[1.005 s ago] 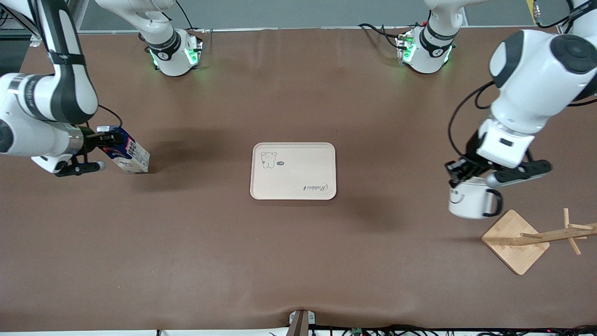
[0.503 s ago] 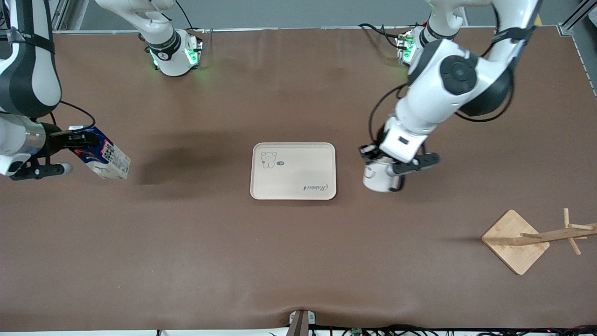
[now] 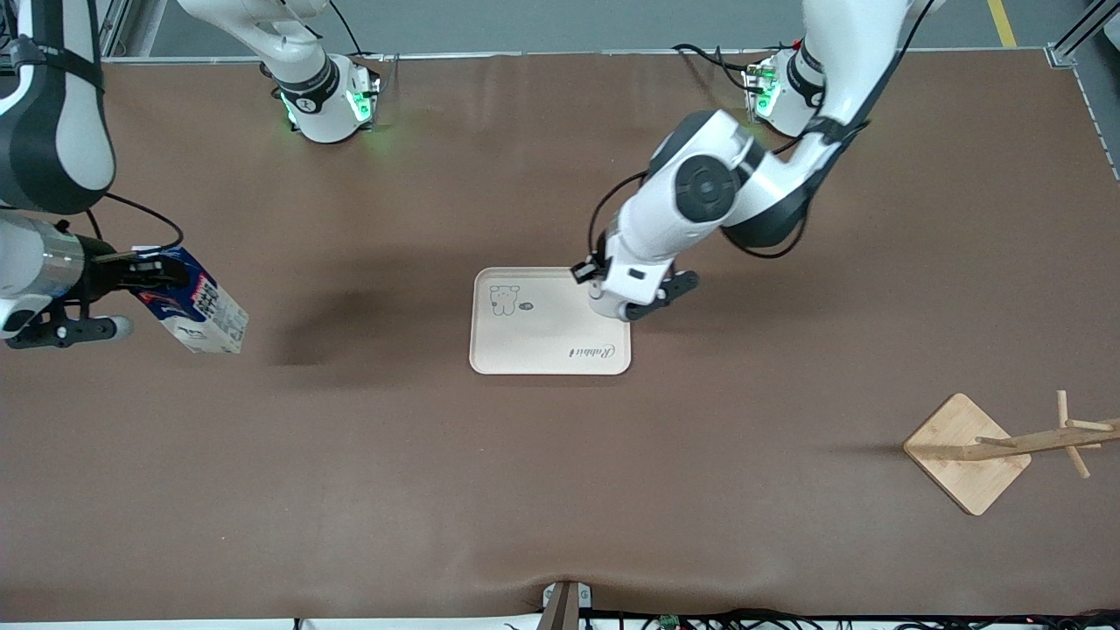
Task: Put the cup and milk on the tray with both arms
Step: 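Carry the mug and milk carton toward the white tray with both grippers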
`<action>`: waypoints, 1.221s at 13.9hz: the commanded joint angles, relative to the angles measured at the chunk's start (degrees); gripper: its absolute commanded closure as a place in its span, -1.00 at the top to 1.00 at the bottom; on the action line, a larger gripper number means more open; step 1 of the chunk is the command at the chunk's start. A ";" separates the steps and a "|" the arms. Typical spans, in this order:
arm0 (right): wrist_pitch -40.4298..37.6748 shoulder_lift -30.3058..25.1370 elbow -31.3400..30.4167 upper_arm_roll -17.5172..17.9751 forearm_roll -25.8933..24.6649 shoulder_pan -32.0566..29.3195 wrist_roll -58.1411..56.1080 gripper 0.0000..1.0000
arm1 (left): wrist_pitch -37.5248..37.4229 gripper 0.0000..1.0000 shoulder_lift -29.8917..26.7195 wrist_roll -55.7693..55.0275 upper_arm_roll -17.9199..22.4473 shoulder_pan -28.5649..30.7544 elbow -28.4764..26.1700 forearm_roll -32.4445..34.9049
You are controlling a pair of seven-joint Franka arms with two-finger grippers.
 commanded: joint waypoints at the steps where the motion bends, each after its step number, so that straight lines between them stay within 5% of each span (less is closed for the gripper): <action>1: -1.57 1.52 4.12 -0.09 1.47 3.36 4.37 -0.82 | -1.44 -0.95 8.40 -1.11 0.09 -1.97 7.70 -0.89; 8: -2.37 3.80 5.45 -0.09 9.10 9.69 17.46 -0.83 | -19.18 -0.95 14.30 0.47 0.79 -6.54 17.11 -0.45; 11: -2.02 6.17 5.45 -0.09 13.58 12.07 22.04 -0.82 | -21.83 -0.98 14.31 9.94 2.45 -6.99 17.11 -0.01; 17: -1.13 10.04 6.68 -0.09 14.21 18.30 29.68 -0.81 | -21.66 -0.99 18.69 20.85 9.23 -9.98 22.28 2.63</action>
